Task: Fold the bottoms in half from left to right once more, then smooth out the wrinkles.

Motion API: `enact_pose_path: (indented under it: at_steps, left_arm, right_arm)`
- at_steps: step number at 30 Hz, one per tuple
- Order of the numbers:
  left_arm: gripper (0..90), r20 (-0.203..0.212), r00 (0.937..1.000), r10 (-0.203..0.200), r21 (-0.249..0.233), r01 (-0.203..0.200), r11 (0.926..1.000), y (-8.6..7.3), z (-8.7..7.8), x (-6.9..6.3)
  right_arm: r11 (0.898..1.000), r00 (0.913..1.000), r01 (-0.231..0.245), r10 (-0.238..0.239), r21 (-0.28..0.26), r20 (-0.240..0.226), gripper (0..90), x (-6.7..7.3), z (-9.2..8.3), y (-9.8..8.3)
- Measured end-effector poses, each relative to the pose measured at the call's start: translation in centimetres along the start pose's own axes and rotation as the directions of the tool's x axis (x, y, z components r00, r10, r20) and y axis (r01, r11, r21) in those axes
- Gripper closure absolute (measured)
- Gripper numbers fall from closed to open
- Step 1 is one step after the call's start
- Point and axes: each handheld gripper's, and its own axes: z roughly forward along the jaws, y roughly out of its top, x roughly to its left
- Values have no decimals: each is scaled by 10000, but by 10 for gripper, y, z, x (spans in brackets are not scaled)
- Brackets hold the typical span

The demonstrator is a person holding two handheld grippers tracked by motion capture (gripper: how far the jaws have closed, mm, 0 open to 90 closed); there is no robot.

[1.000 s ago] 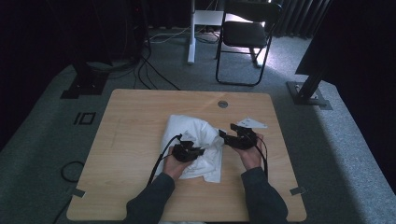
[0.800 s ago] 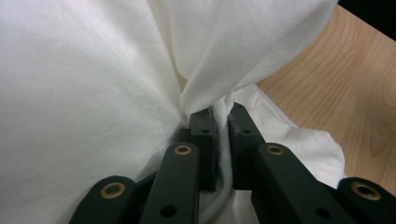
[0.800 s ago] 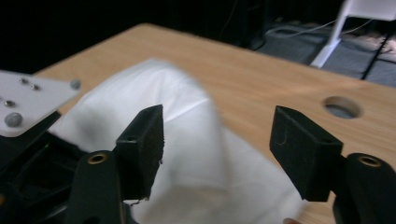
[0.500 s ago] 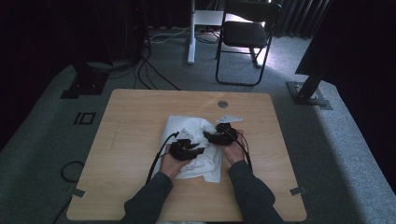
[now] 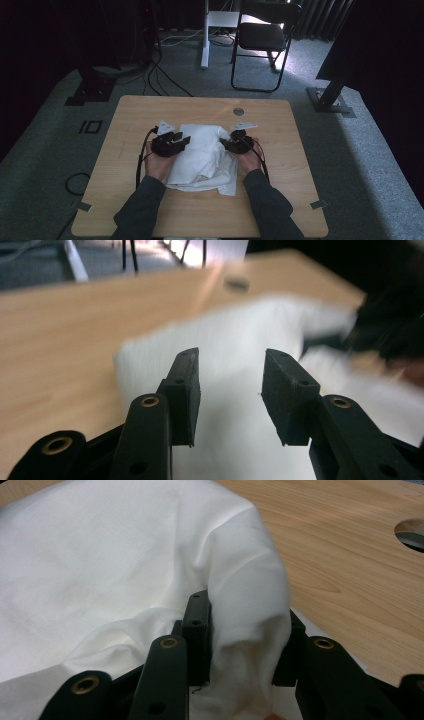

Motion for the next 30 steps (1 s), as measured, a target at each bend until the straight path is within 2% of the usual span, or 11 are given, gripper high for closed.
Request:
enact_pose_path:
  at_steps: [5,7,12,16,17,18,19,21,26,28,30]
  left_arm:
    - [604,-24,9997,256,485,-254,9985,-13,18,-5]
    - [602,-175,9976,666,1185,-641,9909,-21,34,-9]
    - [600,-125,9997,213,983,-199,9950,-29,39,-7]
    - [601,-823,9919,965,902,-890,9919,-33,40,-18]
    - [600,-1132,9859,1232,888,-1135,9896,-35,42,-23]
    - [601,-1132,9859,1232,888,-1135,9896,-35,42,-23]
    - [601,-1481,9780,1470,882,-1350,9869,-36,43,-28]
    - [601,-1634,9740,1567,847,-1444,9859,-38,44,-31]
    - [602,-1617,9753,1505,753,-1398,9873,-40,43,-29]
    - [602,-1641,9748,1508,711,-1407,9875,-41,43,-30]
    - [602,-1663,9755,1442,646,-1351,9887,-41,43,-30]
  right_arm:
    - [10000,10000,-42,42,62,43,669,0,2,-1]
    - [9999,9999,4,-6,142,120,594,-2,2,-1]
    - [9996,9991,-73,84,-261,420,447,-3,-11,5]
    - [9935,9972,283,-205,-1106,716,385,8,-33,23]
    - [9880,9956,743,-658,-1356,664,389,19,-40,31]
    - [9880,9956,743,-658,-1356,664,389,19,-40,31]
    - [9811,9917,1259,-1203,-1470,461,410,31,-42,36]
    - [9778,9877,1563,-1546,-1398,232,426,40,-39,38]
    - [9780,9859,1664,-1674,-1259,28,447,47,-28,37]
    - [9831,9830,1759,-1781,-504,-443,456,51,-6,28]
    - [9831,9820,1812,-1824,-269,-499,447,52,0,25]
